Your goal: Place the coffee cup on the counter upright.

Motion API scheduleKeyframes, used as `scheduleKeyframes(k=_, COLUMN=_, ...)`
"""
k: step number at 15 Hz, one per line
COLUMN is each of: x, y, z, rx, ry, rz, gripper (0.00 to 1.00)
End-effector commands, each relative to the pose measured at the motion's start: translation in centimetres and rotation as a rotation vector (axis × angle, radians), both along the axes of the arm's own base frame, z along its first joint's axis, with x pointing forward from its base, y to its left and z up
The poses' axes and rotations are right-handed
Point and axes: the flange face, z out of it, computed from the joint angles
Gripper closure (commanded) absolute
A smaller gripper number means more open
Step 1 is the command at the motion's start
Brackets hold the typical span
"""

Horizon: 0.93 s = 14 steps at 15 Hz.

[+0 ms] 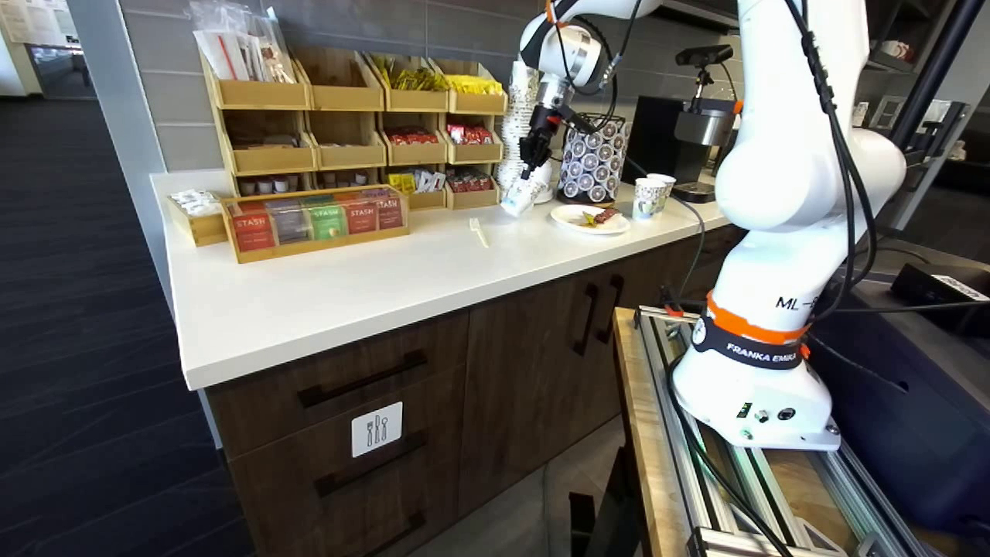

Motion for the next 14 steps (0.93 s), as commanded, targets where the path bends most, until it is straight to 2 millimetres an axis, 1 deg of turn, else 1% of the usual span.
scheduleKeyframes(k=1, x=-1.1, y=3.1, z=-0.1, rx=-0.113, ry=0.045, rz=-0.058, gripper=0.99)
scheduleKeyframes(k=4, x=-0.9, y=5.3, z=-0.4, rx=-0.202, ry=0.094, rz=-0.065, gripper=0.99)
scheduleKeyframes(k=7, x=-0.1, y=8.0, z=-0.4, rx=-0.285, ry=0.158, rz=-0.008, gripper=0.99)
scheduleKeyframes(k=12, x=2.2, y=12.0, z=0.0, rx=-0.392, ry=0.256, rz=0.095, gripper=0.99)
scheduleKeyframes(k=14, x=2.9, y=13.1, z=-0.2, rx=-0.411, ry=0.323, rz=0.132, gripper=0.99)
